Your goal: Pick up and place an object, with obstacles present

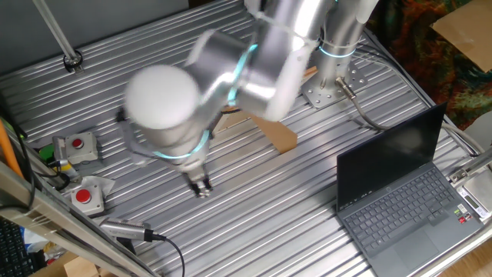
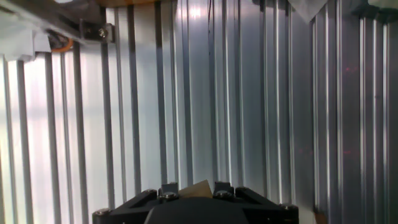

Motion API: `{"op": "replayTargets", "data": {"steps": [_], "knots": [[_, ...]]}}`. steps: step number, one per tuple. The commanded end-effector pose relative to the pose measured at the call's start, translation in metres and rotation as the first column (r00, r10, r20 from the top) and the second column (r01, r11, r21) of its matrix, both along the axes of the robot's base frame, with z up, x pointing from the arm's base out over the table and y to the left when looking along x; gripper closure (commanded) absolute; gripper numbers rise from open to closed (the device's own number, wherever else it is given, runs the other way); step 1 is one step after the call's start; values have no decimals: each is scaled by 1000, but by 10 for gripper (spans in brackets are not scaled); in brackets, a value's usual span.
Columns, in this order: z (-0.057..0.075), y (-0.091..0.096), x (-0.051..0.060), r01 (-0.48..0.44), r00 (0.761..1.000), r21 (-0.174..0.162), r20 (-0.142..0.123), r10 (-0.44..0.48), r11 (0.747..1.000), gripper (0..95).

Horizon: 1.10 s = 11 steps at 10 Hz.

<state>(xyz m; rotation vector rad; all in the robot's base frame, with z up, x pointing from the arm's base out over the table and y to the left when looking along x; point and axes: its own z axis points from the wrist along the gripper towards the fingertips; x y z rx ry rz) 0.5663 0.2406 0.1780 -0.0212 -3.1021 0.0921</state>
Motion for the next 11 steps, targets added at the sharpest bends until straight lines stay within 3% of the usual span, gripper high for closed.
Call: {"op": "replayTargets", "data": {"steps": [1,5,11], "knots": [[1,10,-14,14,1000,-11,4,-14,1000,950],[-9,26,-42,39,999,-24,37,-38,999,950],[-10,42,-61,77,995,-9,61,-76,997,950]]}}
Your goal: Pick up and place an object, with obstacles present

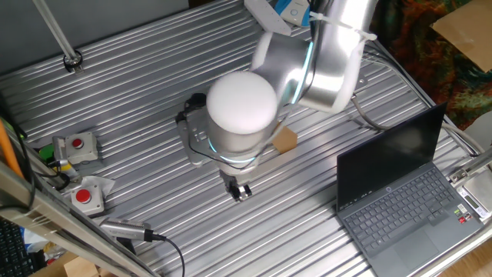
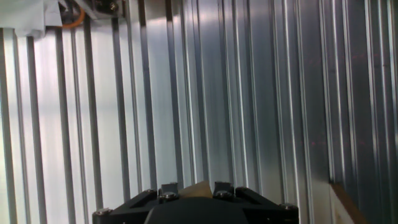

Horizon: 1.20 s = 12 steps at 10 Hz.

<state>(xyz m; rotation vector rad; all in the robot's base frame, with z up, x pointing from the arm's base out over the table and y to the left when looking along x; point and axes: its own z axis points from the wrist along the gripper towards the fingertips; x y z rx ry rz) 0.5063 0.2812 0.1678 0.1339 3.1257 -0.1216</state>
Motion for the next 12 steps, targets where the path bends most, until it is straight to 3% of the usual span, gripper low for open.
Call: {"op": "replayTargets", "data": {"steps": [1,6,12], "knots": [[1,1,-2,8,1000,16,12,-9,1000,950],[0,0,-3,23,999,50,28,-24,998,950],[0,0,-3,-14,1000,76,10,13,997,950]]}}
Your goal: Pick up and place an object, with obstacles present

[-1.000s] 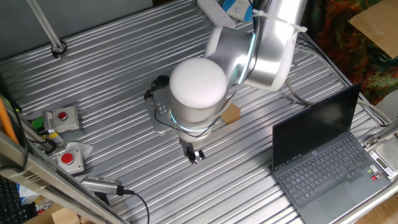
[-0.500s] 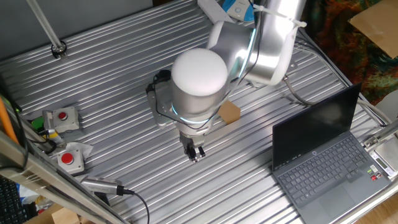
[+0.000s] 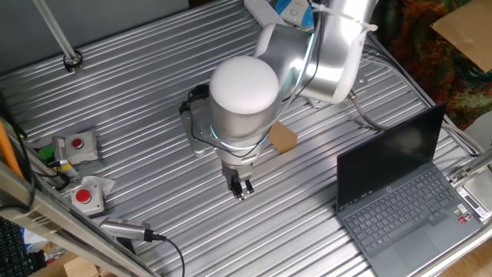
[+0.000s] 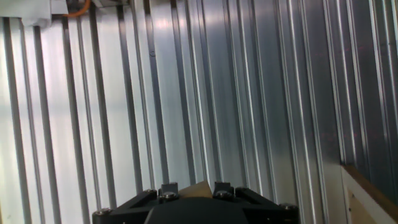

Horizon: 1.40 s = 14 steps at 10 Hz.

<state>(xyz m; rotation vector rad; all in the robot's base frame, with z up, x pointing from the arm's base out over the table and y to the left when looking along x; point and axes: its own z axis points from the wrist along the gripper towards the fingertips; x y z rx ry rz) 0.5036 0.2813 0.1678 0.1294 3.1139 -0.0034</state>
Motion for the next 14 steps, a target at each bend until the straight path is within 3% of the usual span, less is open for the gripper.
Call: {"op": "replayTargets", "data": {"steps": [1,10,12,14], "knots": [[0,0,0,-16,1000,7,-20,17,1000,950],[0,0,0,-34,997,9,-63,35,999,950],[1,1,-1,-12,998,-3,-63,12,1000,950],[2,18,-9,-2,998,-26,-57,1,1000,950]]}}
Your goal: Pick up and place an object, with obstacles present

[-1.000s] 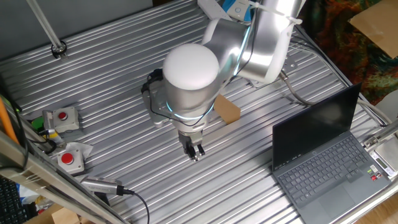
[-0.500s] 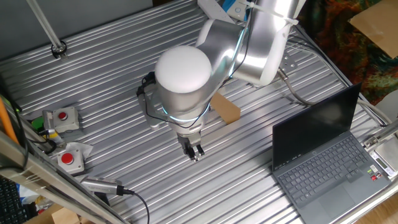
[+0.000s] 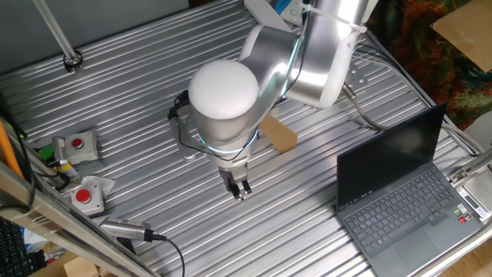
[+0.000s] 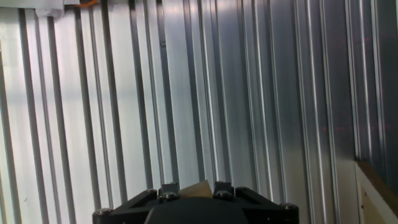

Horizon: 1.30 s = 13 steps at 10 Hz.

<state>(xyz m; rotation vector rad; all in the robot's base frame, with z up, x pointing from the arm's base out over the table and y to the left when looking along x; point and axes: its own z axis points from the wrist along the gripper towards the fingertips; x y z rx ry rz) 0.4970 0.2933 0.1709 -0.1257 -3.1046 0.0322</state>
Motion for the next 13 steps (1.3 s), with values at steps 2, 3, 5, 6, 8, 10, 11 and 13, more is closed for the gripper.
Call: {"op": "replayTargets", "data": {"steps": [2,3,5,6,8,10,11,13], "knots": [[-5,15,-12,8,1000,-22,9,-7,1000,950],[-7,18,-18,13,1000,-23,11,-13,1000,950],[-13,17,-30,15,1000,-27,17,-14,1000,950],[-17,15,-34,16,1000,-22,24,-15,1000,950],[-25,16,-44,24,999,-25,39,-23,999,950],[-32,15,-46,26,999,-23,49,-25,999,950],[-37,14,-47,27,998,-27,57,-25,999,950],[-49,13,-49,27,997,-29,71,-25,999,950]]}}
